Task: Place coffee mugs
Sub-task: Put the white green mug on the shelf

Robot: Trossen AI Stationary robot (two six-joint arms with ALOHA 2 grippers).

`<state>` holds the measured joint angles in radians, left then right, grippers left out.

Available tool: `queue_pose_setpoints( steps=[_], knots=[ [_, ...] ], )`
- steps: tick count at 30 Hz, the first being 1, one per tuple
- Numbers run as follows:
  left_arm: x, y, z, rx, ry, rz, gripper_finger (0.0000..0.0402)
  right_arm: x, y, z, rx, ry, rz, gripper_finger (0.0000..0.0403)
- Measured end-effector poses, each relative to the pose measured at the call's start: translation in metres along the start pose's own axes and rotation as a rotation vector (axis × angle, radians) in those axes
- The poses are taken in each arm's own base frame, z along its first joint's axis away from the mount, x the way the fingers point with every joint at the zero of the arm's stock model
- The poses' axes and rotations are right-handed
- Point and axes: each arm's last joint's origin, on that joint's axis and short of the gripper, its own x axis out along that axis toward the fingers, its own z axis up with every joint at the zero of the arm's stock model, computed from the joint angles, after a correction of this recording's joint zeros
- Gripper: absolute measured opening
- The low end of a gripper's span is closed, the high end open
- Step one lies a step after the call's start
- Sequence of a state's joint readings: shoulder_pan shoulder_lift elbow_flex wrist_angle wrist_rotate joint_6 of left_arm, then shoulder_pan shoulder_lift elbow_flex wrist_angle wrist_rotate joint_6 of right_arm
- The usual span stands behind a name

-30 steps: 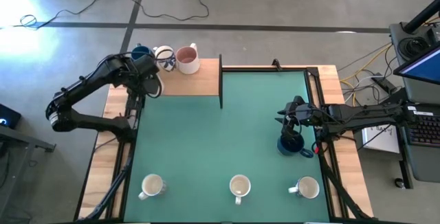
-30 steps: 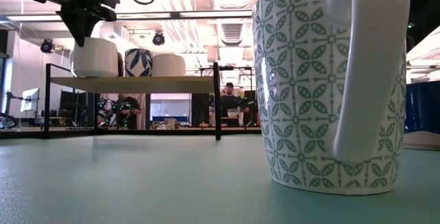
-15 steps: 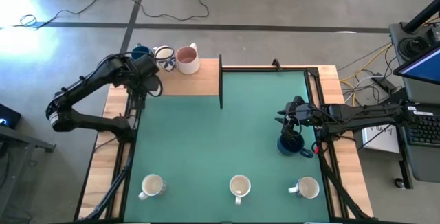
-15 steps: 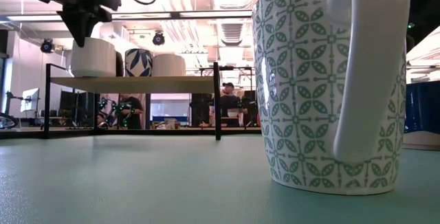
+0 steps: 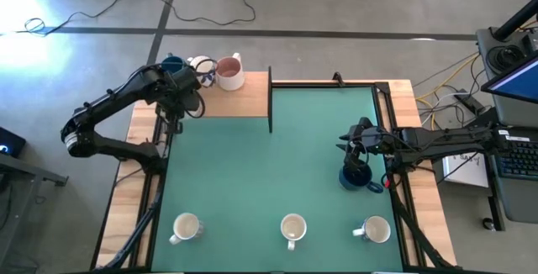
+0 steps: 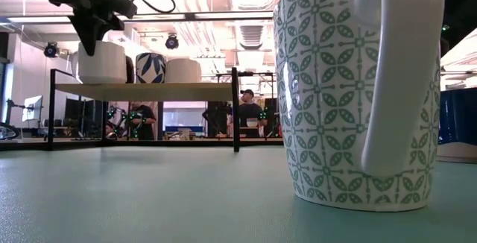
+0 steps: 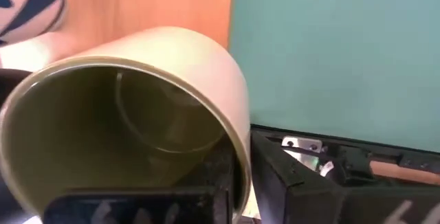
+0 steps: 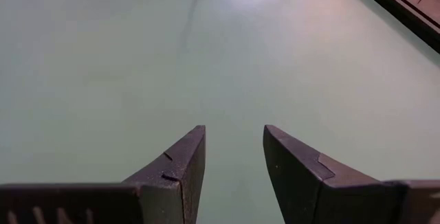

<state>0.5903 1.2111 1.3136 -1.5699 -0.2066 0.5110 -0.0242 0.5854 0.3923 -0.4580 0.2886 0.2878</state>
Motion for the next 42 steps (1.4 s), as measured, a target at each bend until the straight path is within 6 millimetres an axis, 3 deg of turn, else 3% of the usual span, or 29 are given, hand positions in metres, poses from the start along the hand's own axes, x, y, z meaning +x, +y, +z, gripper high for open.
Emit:
queue_pose_setpoints(
  steps=[9,16,23,32,42],
  knots=[
    [-0.011,0.002,0.006,-0.138,-0.105,-0.066,0.0013,0.0,0.0,0.0,0.0,0.0,0.0,0.0137],
    [-0.017,0.013,0.022,-0.439,-0.073,-0.08,0.0015,0.0,0.0,0.0,0.0,0.0,0.0,0.0137],
    [-0.019,0.021,0.034,-0.608,-0.073,-0.084,0.0015,0.0,0.0,0.0,0.0,0.0,0.0,0.0137],
    [-0.025,0.012,0.017,-0.73,-0.098,-0.084,0.0016,0.0,0.0,0.0,0.0,0.0,0.0,0.0137],
    [-0.009,0.015,0.002,-0.805,-0.041,-0.076,0.0016,0.0,0.0,0.0,0.0,0.0,0.0,0.0137]
  ],
)
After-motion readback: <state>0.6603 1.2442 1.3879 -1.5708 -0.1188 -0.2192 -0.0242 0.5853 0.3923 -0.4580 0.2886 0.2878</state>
